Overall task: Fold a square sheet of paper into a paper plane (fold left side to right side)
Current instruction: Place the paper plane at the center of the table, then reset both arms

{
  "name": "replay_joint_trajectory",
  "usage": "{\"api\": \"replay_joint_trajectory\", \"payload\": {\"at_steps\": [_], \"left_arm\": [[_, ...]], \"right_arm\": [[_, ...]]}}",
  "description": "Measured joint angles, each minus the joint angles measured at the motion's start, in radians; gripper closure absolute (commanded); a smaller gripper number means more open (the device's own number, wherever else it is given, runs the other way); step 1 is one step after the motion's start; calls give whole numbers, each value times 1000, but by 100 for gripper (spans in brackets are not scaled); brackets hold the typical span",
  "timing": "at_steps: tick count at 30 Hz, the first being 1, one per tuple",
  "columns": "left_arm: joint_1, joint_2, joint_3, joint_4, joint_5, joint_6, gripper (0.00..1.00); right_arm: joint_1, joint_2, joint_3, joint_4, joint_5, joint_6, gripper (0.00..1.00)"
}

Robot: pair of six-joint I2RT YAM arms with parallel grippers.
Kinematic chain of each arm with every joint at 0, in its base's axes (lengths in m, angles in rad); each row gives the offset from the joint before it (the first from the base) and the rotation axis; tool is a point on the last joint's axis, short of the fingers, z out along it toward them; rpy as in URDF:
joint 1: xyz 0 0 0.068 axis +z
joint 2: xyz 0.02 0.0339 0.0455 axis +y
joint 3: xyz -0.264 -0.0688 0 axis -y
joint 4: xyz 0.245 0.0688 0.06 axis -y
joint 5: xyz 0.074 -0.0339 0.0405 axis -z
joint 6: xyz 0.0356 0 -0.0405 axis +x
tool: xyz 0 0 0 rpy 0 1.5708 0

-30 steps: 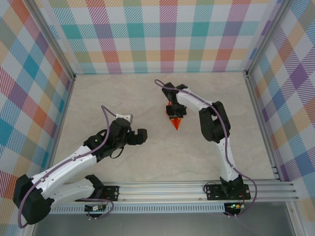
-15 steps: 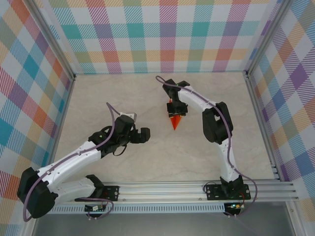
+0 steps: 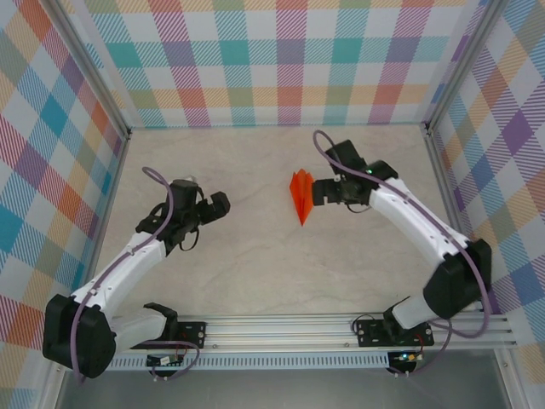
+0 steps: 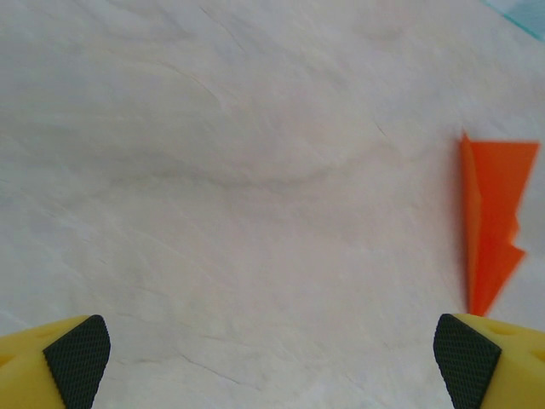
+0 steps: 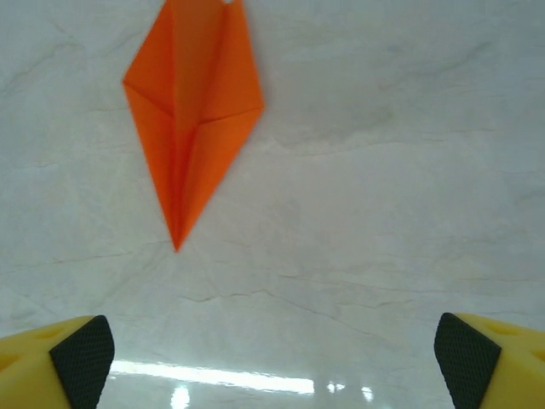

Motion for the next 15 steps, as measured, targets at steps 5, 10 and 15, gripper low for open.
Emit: {"api": "replay_joint_trajectory", "payload": {"at_steps": [5, 10, 15], "left_arm": [[6, -37, -84, 169, -233, 75, 0], [17, 14, -193, 310, -401, 188, 0], [67, 120, -233, 471, -463, 308, 0]], "right_arm": [[-153, -258, -342, 238, 47, -26, 0], [-306, -417, -650, 524, 70, -53, 0], [-399, -402, -896, 829, 83, -70, 0]]}}
